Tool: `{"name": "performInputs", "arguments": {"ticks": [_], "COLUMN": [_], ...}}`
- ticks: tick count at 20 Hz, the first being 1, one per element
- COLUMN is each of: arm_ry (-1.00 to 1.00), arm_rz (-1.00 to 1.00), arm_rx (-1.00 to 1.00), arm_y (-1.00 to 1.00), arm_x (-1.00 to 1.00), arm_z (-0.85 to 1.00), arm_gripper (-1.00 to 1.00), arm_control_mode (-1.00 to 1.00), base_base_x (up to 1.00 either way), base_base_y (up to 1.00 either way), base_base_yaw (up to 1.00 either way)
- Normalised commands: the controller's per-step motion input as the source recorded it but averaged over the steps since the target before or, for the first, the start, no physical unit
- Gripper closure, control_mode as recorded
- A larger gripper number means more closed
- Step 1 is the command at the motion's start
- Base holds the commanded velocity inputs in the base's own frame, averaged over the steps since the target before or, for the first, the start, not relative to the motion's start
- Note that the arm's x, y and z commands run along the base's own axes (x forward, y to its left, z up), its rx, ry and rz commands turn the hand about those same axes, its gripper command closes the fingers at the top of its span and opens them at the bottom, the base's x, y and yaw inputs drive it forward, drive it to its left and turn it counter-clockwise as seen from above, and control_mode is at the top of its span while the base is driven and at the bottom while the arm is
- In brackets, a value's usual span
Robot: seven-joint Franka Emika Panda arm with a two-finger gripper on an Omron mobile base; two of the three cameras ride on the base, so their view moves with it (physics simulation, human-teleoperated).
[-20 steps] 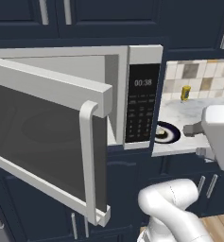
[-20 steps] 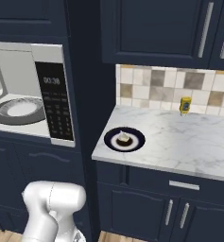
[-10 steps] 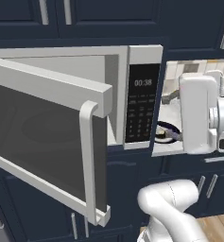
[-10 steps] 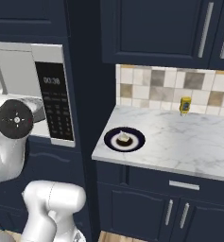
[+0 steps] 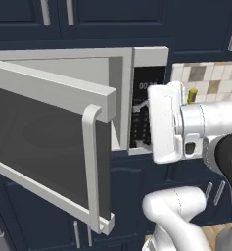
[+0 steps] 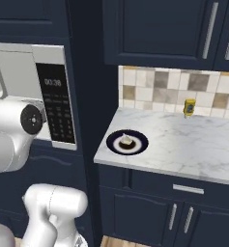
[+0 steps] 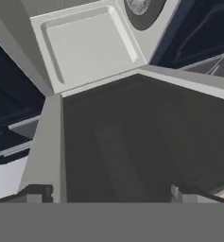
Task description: Pick the garlic from the counter and place it in the microwave. Then turn on the microwave.
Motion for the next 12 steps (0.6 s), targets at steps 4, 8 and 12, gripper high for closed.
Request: {"name": "performInputs", "arguments": {"ticks": [4, 8, 12], "arm_ry": [0.11, 0.07, 0.04], "arm_rz": [0.15, 0.16, 0.16], "arm_rx": [0.02, 0.0, 0.0], "arm_y": [0.63, 0.71, 0.69], "arm_x": [0.22, 0.02, 0.05], "arm_z": [-0.17, -0.22, -0.14], "arm_gripper": [-1.0, -1.0, -1.0], "arm_control_mode": [-1.0, -1.0, -1.0], "base_base_x": [0.0, 0.0, 0.0], "base_base_y": [0.0, 0.0, 0.0], "base_base_yaw": [0.0, 0.0, 0.0]}}
